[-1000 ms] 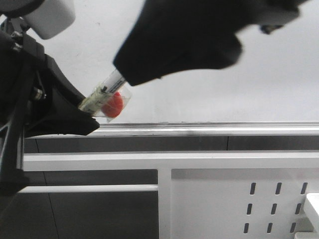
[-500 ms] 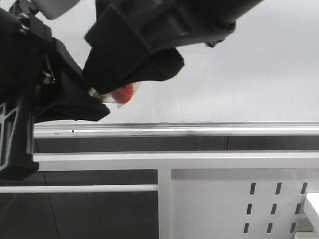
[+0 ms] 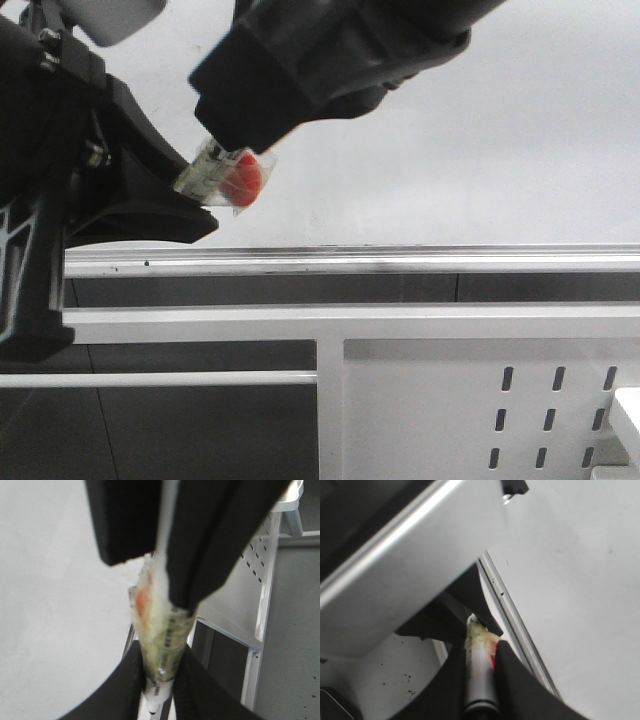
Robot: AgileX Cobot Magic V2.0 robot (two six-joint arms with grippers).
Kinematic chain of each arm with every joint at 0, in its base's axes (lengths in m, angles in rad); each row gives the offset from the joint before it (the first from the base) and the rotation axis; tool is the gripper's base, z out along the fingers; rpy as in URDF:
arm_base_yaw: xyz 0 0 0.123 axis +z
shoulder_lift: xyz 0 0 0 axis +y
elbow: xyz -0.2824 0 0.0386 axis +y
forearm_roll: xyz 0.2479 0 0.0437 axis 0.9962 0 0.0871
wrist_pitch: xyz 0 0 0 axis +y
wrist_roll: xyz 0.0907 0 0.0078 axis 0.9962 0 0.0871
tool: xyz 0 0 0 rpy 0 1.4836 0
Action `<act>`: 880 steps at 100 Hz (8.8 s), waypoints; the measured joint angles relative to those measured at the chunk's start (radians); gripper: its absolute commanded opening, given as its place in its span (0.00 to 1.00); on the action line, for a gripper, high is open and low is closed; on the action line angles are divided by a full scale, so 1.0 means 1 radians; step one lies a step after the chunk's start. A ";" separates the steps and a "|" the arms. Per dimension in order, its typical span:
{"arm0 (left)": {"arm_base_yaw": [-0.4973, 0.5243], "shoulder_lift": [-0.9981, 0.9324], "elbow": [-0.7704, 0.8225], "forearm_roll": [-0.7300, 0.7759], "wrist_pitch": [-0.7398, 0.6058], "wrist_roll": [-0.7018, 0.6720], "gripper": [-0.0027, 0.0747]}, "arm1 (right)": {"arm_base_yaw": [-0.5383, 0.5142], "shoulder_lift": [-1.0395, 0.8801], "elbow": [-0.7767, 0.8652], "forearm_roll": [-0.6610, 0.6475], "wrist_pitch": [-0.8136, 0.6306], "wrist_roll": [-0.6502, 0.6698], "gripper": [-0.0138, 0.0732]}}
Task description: Write number 1 on whiteboard
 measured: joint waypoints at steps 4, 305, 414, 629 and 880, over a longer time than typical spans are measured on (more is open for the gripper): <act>0.000 0.000 -0.004 -0.007 0.010 -0.002 0.36 | 0.000 0.001 0.000 -0.005 -0.001 0.000 0.08; 0.638 -0.573 0.461 -0.462 -0.705 -0.289 0.01 | -0.417 -0.260 0.345 -0.071 -0.374 0.296 0.08; 0.640 -0.573 0.414 0.303 -0.938 -0.402 0.43 | -0.054 -0.208 0.125 -0.086 0.133 0.301 0.08; 0.325 0.085 0.210 -0.085 -0.905 -0.061 0.25 | 0.058 -0.080 -0.077 -0.089 0.215 0.289 0.08; -0.059 0.373 0.332 -1.417 -1.234 0.131 0.01 | 0.058 -0.414 -0.143 -0.219 0.625 0.332 0.08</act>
